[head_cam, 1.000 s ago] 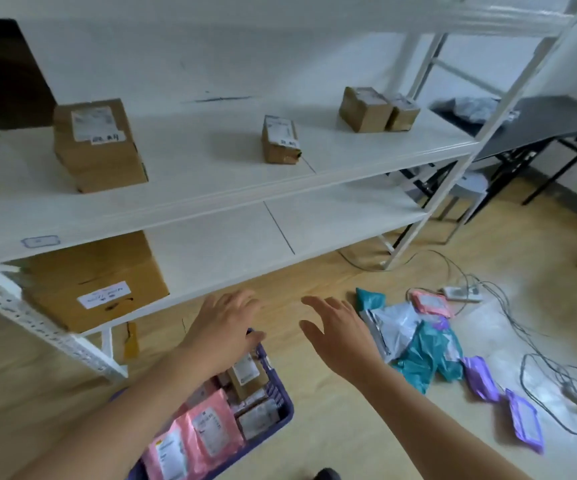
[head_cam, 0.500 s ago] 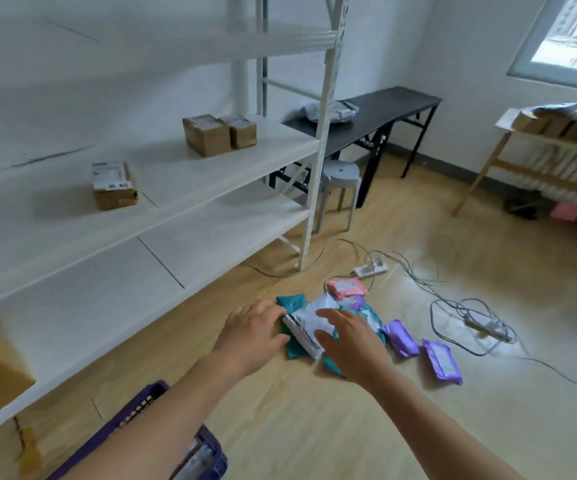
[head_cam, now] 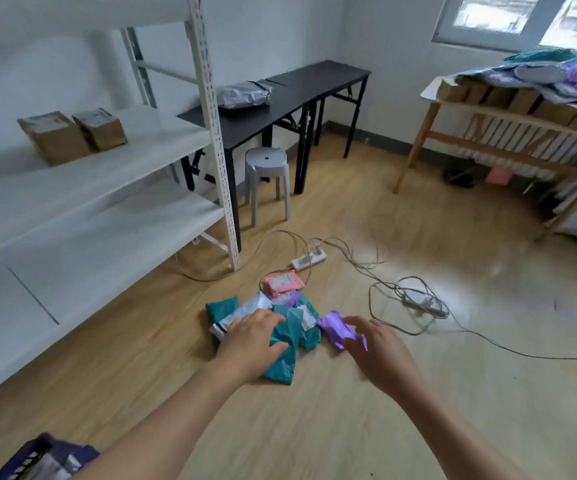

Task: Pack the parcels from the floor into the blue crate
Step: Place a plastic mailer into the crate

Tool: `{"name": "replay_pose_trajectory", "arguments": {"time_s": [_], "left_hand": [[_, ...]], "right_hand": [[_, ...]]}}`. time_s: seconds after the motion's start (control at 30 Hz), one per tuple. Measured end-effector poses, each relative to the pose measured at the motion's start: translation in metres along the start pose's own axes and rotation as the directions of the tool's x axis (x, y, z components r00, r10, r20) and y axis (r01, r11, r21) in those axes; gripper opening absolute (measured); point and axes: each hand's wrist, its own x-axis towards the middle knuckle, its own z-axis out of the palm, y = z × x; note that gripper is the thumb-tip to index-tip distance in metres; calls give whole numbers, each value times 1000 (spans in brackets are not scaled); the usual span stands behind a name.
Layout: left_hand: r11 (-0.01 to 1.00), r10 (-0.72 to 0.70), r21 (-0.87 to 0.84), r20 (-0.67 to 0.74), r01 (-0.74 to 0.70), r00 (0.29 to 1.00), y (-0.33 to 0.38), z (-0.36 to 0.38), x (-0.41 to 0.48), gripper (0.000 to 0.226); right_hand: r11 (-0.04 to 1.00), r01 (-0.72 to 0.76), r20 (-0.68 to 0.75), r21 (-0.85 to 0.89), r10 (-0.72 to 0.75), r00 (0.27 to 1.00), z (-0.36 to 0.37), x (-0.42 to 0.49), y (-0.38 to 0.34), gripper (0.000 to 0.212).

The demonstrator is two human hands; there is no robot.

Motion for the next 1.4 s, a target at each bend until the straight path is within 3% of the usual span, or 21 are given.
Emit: {"name": "replay_pose_trajectory", "arguments": {"time_s": [0.3, 0.57, 0.83, 1.1, 1.4], "left_hand": [[1000, -3, -29, 143, 7, 990, 45, 25, 126, 56], [983, -18, -172, 240, 61, 971, 70, 40, 293, 63], [975, -59, -184, 338, 128, 939, 70, 92, 435, 62], [984, -84, -113, 390, 139, 917, 44, 214, 512, 64], [998, -60, 19, 323, 57, 944, -14, 430, 604, 64]], "right_hand": [[987, -157, 65, 17, 156, 986, -16, 97, 87, 44], [962, -270, 112, -29, 271, 956, -32, 236, 167, 48], [924, -381, 186, -29, 380, 906, -2, 361, 246, 50], [923, -384, 335, -30, 372, 866, 93, 416, 316, 44], [951, -305, 396, -51, 299, 868, 304, 479, 445, 52]]}}
